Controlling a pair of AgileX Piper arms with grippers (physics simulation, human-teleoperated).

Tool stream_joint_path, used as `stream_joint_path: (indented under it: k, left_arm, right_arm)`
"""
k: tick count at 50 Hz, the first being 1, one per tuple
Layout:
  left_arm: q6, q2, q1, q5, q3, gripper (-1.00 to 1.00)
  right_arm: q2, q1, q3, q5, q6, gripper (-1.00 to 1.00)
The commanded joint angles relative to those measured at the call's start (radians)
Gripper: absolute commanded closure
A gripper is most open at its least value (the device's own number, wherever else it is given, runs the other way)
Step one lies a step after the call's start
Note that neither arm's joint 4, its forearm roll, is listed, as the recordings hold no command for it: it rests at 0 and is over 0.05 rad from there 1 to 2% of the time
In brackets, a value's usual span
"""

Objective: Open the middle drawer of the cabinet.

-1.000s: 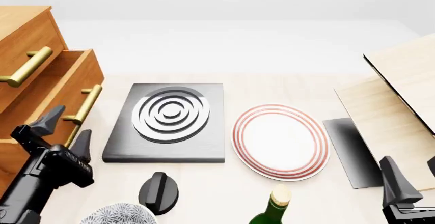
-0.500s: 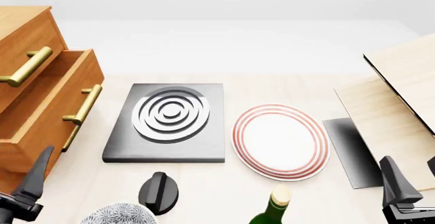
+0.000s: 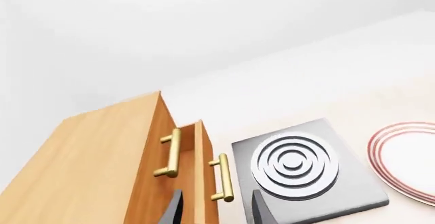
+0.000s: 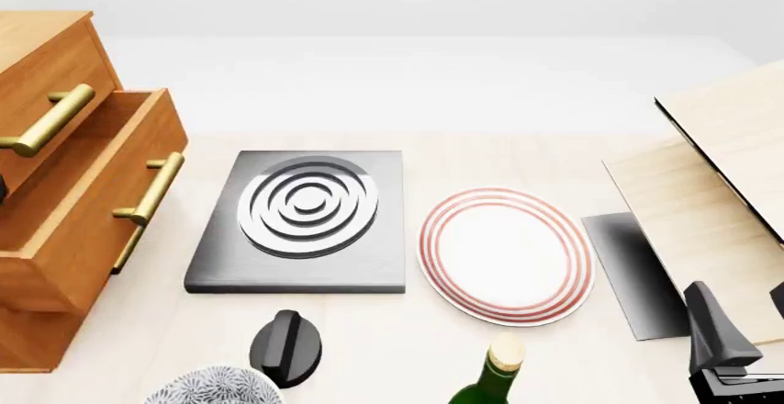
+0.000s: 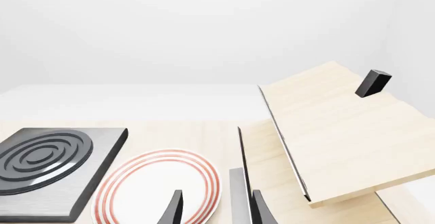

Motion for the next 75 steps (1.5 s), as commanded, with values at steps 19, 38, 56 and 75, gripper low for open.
stream_joint_path:
  k: [19, 38, 56, 75]
  left_arm:
    - [-0.292, 0.311, 0.086, 0.01, -0.13, -1.0]
    - [-0.273, 0.375, 0.157, -0.079, -0.062, -1.0]
    - [-0.25, 0.443, 0.181, -0.209, 0.044, -1.0]
    - [-0.25, 0.532, 0.194, -0.33, 0.127, -1.0]
  right_arm:
    - [0.0, 0.0, 0.0, 0.0, 0.0, -1.0]
    - [0.0, 0.0, 0.0, 0.0, 0.0, -1.0]
    - [0.0, 0.0, 0.0, 0.0, 0.0, -1.0]
    - [0.0, 0.0, 0.0, 0.0, 0.0, -1.0]
